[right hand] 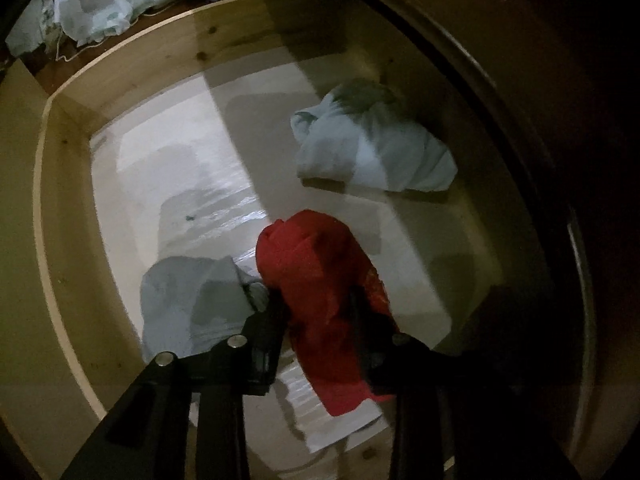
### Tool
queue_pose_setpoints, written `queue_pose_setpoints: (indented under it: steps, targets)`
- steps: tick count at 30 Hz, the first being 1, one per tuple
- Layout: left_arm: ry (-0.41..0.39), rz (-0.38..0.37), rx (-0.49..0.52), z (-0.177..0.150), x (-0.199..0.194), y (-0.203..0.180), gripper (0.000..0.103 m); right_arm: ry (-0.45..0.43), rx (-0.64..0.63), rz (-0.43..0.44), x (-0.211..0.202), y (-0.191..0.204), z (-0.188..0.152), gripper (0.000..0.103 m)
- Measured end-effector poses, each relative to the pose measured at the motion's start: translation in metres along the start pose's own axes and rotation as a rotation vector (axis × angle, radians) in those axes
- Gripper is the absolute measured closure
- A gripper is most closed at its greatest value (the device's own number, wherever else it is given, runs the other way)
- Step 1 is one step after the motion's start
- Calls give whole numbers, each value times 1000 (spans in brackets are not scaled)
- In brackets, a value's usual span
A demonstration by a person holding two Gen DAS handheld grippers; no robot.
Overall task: Take underwear out of drawer
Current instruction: 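Grasp the red sock with the right gripper, then lift the red sock out of the drawer with the right gripper while the left moves into the drawer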
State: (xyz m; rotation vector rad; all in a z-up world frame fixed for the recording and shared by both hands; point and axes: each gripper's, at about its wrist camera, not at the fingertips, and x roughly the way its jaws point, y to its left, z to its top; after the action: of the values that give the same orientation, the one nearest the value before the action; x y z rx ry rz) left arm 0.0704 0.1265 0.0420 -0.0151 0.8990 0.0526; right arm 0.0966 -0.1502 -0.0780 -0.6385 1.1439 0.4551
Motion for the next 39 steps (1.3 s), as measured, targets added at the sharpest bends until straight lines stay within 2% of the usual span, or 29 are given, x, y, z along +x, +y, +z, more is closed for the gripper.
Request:
queue_pose_setpoints:
  steps: [5, 13, 15, 17, 20, 26, 30, 35, 39]
  targets:
    - [3, 0, -2, 0, 0, 0, 27, -18, -64, -51, 2, 7, -3, 57]
    - [5, 1, 3, 0, -1, -1, 27, -50, -126, -86, 11, 1, -2, 52]
    - [7, 3, 5, -1, -1, -1, 27, -35, -119, -73, 19, -1, 4, 50]
    - [7, 6, 6, -1, -1, -1, 27, -15, -93, -55, 28, -4, 6, 51]
    - [13, 7, 3, -1, 2, -2, 27, -19, -56, -19, 28, -10, 4, 60]
    - [16, 8, 12, -1, 3, -4, 27, 16, -14, -5, 21, -14, -2, 71]
    - [27, 7, 12, -2, 4, -4, 27, 31, -13, -28, 16, -11, -5, 72]
    - [34, 8, 22, -2, 6, -7, 27, 55, 48, -25, -11, -10, -30, 72]
    - [37, 8, 23, -2, 6, -7, 27, 37, 75, -29, -25, -5, -39, 72]
